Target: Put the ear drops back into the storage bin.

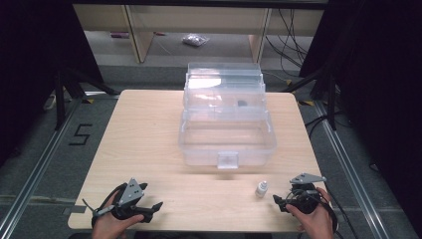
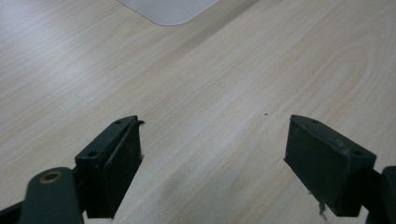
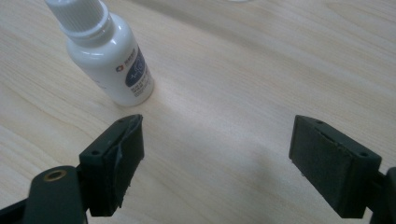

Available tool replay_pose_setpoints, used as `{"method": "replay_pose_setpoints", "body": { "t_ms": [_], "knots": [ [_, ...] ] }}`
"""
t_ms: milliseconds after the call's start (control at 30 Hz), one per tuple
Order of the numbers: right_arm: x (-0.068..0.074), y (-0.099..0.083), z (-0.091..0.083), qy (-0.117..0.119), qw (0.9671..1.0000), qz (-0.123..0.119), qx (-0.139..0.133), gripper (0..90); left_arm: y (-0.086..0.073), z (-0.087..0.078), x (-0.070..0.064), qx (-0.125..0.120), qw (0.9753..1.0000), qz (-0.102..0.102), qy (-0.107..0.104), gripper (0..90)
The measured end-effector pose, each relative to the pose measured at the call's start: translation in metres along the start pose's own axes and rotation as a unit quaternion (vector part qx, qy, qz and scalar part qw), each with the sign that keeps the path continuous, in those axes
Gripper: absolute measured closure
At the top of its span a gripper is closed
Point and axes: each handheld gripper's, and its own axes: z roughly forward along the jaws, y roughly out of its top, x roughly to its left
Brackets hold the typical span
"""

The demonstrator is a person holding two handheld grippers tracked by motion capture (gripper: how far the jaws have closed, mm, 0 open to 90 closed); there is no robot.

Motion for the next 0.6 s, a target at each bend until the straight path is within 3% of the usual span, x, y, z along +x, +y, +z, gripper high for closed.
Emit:
{"method": "replay_pose_setpoints", "body": {
  "t_ms": [33, 200, 233, 400, 433, 467, 600],
  "knots": [
    [-0.0014, -0.0004, 0.0007, -0.001, 1.0000, -0.010, 0.000, 19.1, 0.0000, 0.0000, 0.0000, 0.000, 1.0000, 0.000, 0.000, 17.9],
    [0.0002, 0.0006, -0.0002, 0.001, 1.0000, -0.007, 0.006, 19.9, 0.0000, 0.0001, 0.0000, 0.000, 1.0000, 0.000, 0.000, 17.9],
    [0.0001, 0.0009, 0.0005, 0.005, 0.9998, -0.017, 0.003, 20.3, 0.0000, 0.0001, 0.0000, 0.000, 1.0000, 0.000, 0.000, 17.9],
    [0.0025, 0.0019, -0.0007, 0.005, 0.9999, -0.013, 0.007, 20.5, -0.0001, -0.0002, -0.0003, 0.001, 1.0000, -0.002, -0.002, 17.9],
    [0.0047, 0.0018, -0.0013, 0.006, 0.9999, -0.001, 0.010, 20.6, -0.0002, 0.0000, -0.0006, 0.000, 1.0000, -0.004, -0.003, 17.9],
    [0.0030, 0.0023, -0.0012, 0.007, 0.9998, -0.015, 0.007, 20.6, -0.0001, -0.0001, -0.0001, 0.001, 1.0000, -0.001, -0.001, 17.9],
    [0.0035, 0.0030, -0.0013, 0.007, 0.9997, -0.024, 0.007, 21.1, -0.0003, 0.0004, -0.0006, -0.002, 1.0000, -0.004, -0.001, 17.9]
  ]
}}
